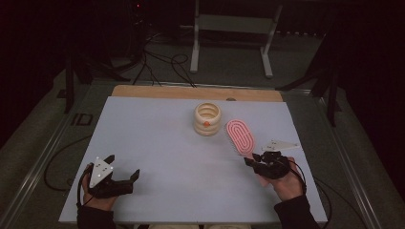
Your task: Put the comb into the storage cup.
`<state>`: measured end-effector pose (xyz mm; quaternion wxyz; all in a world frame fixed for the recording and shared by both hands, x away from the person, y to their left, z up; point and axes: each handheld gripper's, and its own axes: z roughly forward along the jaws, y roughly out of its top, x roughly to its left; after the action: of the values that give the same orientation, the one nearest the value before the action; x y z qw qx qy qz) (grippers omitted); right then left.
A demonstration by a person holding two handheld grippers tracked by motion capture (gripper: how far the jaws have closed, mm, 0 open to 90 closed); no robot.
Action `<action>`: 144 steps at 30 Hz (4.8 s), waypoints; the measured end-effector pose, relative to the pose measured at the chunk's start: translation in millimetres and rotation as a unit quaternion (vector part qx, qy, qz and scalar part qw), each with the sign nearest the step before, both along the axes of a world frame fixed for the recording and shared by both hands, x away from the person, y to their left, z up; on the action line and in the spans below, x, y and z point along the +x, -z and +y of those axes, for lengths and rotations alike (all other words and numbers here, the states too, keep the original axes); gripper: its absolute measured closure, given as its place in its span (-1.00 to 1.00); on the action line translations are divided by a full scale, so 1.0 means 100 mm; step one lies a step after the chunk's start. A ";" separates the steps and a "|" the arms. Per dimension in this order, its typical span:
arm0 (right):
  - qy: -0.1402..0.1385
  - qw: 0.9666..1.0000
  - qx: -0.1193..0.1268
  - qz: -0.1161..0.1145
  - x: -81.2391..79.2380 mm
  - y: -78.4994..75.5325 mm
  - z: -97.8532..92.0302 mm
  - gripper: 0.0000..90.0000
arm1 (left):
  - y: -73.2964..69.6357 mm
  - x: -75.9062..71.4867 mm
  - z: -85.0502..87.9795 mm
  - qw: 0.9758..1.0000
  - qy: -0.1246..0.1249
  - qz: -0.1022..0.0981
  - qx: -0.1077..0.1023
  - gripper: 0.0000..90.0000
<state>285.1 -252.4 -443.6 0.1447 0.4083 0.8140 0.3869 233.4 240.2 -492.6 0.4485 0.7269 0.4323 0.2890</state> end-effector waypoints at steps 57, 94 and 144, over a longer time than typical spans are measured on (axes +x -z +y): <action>-0.074 0.997 0.011 -0.032 0.03 0.09 0.68 0.55 | 0.05 0.04 -0.08 1.000 0.007 0.016 0.009 -0.99; -0.115 0.992 0.010 -0.041 -0.01 0.18 0.96 0.55 | -0.09 0.08 -0.22 0.999 0.038 0.014 -0.007 -0.99; -0.114 0.992 0.017 -0.048 -0.04 0.25 1.05 0.55 | -0.43 0.47 -1.06 0.987 0.145 0.063 -0.044 -1.00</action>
<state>280.9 -147.5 -468.2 0.1316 0.2964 0.8406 0.4339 280.7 134.6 -449.4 0.4888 0.7782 0.3624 0.1554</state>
